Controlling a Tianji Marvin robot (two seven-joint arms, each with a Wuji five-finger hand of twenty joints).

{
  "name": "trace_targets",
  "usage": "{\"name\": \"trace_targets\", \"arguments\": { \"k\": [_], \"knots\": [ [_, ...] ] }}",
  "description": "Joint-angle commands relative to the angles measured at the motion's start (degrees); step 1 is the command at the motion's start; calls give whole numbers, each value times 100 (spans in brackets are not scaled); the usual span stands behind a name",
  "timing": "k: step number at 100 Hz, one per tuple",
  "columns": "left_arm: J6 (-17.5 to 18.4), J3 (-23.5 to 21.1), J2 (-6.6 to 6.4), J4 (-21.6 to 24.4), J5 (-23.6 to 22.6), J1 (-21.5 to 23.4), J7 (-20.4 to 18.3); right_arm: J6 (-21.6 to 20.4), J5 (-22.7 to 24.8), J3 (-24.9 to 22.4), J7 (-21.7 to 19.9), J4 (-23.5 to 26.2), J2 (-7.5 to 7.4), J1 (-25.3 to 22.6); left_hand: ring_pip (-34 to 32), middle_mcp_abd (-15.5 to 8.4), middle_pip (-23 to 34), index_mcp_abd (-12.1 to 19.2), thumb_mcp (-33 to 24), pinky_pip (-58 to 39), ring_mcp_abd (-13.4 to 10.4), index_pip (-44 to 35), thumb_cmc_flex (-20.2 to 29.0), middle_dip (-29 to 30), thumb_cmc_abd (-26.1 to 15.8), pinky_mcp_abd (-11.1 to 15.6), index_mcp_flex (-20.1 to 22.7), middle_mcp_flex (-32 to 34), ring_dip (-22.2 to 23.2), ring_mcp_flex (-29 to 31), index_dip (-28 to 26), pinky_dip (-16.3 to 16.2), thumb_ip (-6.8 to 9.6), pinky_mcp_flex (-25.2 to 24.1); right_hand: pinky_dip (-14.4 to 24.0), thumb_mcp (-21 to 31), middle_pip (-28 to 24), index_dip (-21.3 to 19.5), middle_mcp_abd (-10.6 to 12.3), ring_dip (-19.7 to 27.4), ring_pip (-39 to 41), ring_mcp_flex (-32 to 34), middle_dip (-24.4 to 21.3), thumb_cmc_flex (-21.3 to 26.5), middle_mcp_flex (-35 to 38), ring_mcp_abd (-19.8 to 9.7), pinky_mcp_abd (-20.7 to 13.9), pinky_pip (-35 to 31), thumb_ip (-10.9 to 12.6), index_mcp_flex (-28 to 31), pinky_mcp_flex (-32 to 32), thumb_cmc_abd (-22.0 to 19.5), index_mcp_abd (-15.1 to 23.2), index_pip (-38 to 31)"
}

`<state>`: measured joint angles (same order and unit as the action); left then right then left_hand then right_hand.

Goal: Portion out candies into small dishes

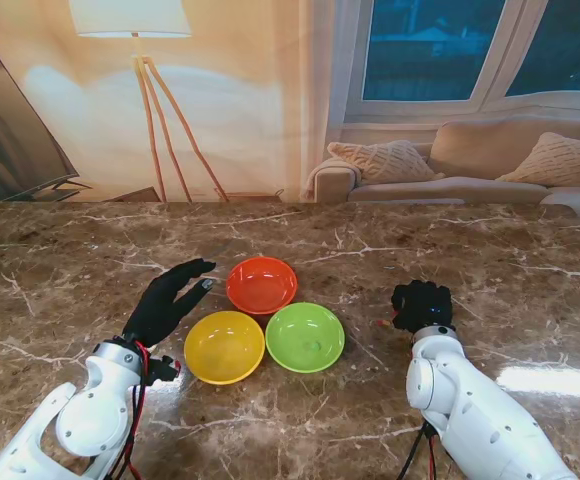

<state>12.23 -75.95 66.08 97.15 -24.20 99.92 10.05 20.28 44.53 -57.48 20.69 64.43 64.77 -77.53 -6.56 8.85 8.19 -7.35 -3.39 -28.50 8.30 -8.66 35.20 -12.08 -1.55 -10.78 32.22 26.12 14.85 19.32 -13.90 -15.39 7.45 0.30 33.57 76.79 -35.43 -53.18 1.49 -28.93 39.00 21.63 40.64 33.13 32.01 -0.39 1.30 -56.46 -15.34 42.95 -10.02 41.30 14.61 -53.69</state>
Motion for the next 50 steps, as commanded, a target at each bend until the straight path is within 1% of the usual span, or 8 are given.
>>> {"name": "trace_targets", "arguments": {
  "k": [1,6,10,50],
  "knots": [
    [-21,4,-4,15,-10,34,15,4,-69,104,-286,-385,50,-387,92,56,-95,92,118,177,-87,3,16,-12,17,-38,10,-9,-74,-98,-103,106,59,-87,159,-486,-527,303,216,-96,57,-202,200,48,271,-325,-152,-107,-317,871,85,-284,-45,-13],
    [-21,1,-3,15,-10,36,18,4,-44,74,-274,-332,46,-408,93,45,-92,89,122,177,-93,1,10,-13,14,-43,16,1,-75,-99,-103,106,59,-78,161,-494,-528,220,215,-92,50,-231,224,50,235,-328,-160,-96,-320,827,103,-340,-33,-12],
    [-22,-1,-3,14,-9,36,20,-8,-16,45,-252,-294,44,-422,93,59,-94,99,124,178,-85,0,8,-13,19,-47,19,-4,-75,-99,-103,107,58,-77,171,-529,-556,78,225,-90,56,-236,316,61,219,-323,-161,-90,-322,823,103,-382,-15,56],
    [-35,-25,-4,19,3,43,7,-106,158,-291,-133,174,43,-543,97,57,-100,101,126,205,-84,3,2,-13,16,-68,12,-5,-75,-96,-104,120,58,-86,185,-599,-531,-112,247,-86,56,-217,428,60,231,-335,-180,-87,-323,755,86,-493,42,126]
  ]
}}
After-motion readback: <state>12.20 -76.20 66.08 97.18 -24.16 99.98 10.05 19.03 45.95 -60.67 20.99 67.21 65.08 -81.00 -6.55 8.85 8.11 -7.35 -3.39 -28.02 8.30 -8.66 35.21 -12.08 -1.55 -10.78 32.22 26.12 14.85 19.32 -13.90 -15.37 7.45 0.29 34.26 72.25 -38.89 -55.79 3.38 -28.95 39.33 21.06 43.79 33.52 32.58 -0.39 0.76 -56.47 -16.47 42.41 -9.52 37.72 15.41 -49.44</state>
